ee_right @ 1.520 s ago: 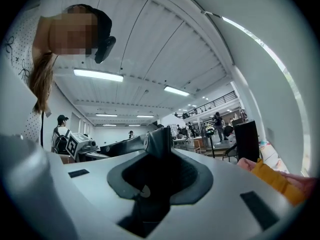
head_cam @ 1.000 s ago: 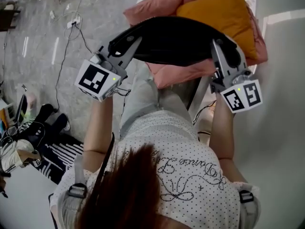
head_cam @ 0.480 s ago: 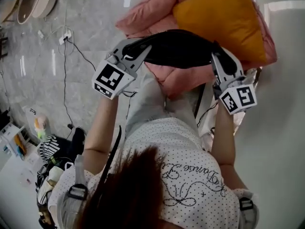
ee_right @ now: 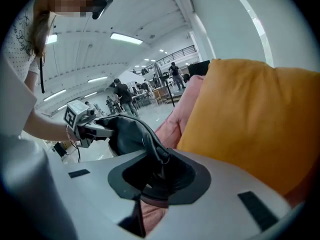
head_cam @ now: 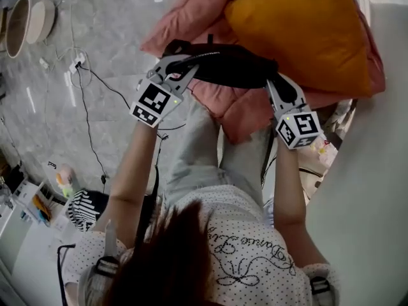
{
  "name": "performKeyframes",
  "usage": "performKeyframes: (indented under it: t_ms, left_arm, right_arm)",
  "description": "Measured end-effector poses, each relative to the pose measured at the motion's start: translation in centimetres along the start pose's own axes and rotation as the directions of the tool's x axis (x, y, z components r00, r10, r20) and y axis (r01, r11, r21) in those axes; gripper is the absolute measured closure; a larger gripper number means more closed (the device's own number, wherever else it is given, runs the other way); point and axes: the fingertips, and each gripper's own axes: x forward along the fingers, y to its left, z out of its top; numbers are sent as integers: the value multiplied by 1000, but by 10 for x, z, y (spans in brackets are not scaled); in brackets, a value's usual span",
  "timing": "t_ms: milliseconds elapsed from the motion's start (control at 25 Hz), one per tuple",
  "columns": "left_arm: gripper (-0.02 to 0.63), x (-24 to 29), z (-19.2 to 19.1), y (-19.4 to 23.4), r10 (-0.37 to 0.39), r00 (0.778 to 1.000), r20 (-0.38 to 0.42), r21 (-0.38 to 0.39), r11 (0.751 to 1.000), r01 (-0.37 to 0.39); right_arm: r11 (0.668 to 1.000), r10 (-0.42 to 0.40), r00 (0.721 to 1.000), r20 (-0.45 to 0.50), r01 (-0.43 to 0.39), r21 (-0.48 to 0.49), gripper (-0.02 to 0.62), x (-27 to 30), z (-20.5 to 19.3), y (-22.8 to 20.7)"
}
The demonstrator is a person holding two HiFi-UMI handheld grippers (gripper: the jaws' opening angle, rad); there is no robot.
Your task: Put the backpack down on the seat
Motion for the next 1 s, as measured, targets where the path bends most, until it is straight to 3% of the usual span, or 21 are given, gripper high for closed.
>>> performKeyframes:
  t_ms: [320, 760, 920, 1000]
  left_arm:
    - [587, 63, -68, 17, -16, 997, -78, -42, 999, 13]
    - [554, 132, -128, 35, -37, 989, -144, -50, 998, 30]
    - [546, 157, -158, 41, -112, 975, -192, -47, 993, 105]
    - [543, 162, -166, 37, -145, 968, -206, -30, 989, 142]
  right_arm:
    - [999, 25, 992, -120, -21, 27, 511, 40, -74, -27]
    - [994, -58, 981, -185, 74, 80, 514, 68, -147, -47]
    - [992, -63, 956, -286, 90, 83, 514, 89, -194, -53]
    - [990, -60, 956, -287, 94, 108, 515, 91, -207, -56]
